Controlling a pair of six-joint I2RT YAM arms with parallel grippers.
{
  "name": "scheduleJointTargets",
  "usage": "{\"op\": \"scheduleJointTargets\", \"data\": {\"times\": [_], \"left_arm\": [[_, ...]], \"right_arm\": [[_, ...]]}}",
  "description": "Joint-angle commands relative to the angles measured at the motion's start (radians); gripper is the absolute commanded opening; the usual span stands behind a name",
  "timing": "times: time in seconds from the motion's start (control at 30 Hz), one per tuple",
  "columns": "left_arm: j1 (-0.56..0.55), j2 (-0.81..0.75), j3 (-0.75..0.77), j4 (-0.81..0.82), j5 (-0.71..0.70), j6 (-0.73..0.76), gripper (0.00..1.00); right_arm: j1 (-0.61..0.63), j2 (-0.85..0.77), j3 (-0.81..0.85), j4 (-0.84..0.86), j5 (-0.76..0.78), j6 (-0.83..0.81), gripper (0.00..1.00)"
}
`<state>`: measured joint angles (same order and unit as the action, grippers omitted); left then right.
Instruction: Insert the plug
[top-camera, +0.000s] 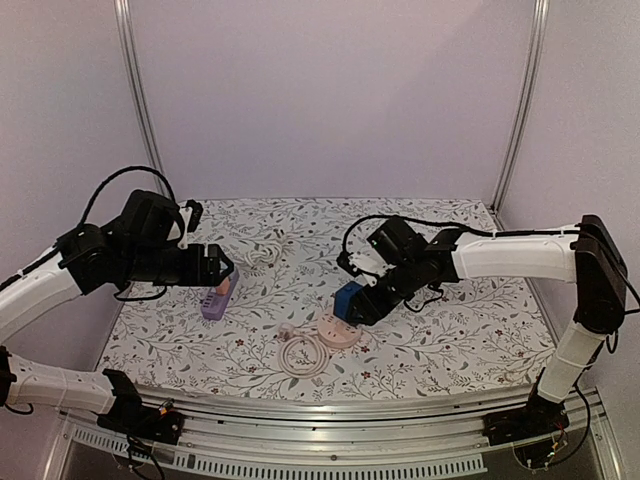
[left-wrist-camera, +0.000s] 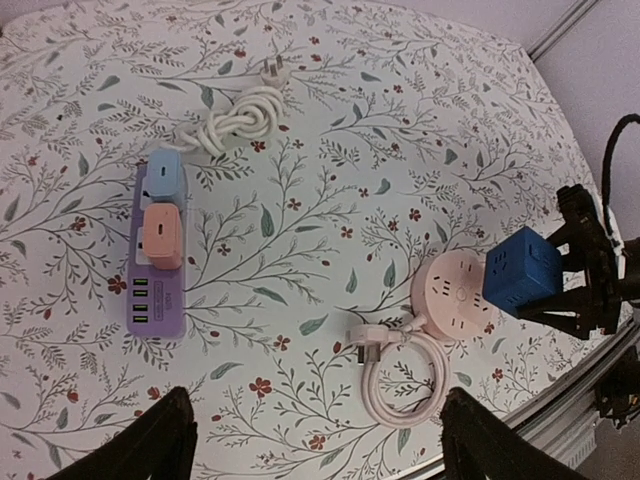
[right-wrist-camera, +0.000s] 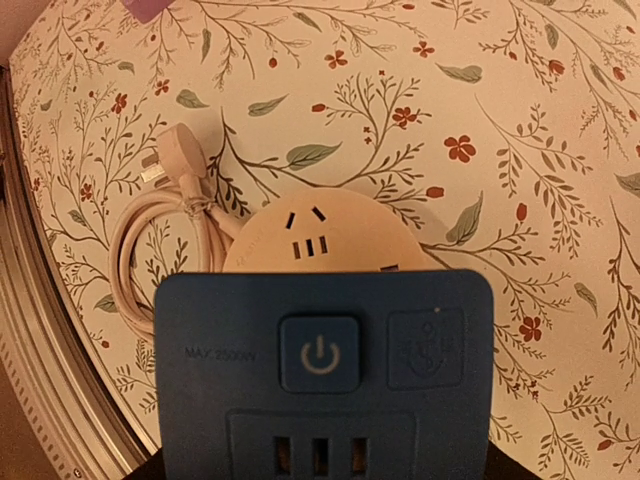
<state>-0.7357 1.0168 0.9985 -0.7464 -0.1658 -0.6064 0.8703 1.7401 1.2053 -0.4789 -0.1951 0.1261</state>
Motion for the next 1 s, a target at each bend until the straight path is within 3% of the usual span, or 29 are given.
{"op": "scheduleJointTargets", "data": {"times": [0.0,0.97], "left_arm": [[-0.017,0.008,-0.004,-0.001,-0.008,-0.007,0.84],[-0.025,0.022,-0.011,0.009,-0.017,-0.009,0.84]], "right_arm": [[-0.005,-0.027,0.021,-0.002,-0.053,-0.020,0.00],[-0.004,0.047,-0.007,-0.022,-0.028,-0.039,0.00]]}}
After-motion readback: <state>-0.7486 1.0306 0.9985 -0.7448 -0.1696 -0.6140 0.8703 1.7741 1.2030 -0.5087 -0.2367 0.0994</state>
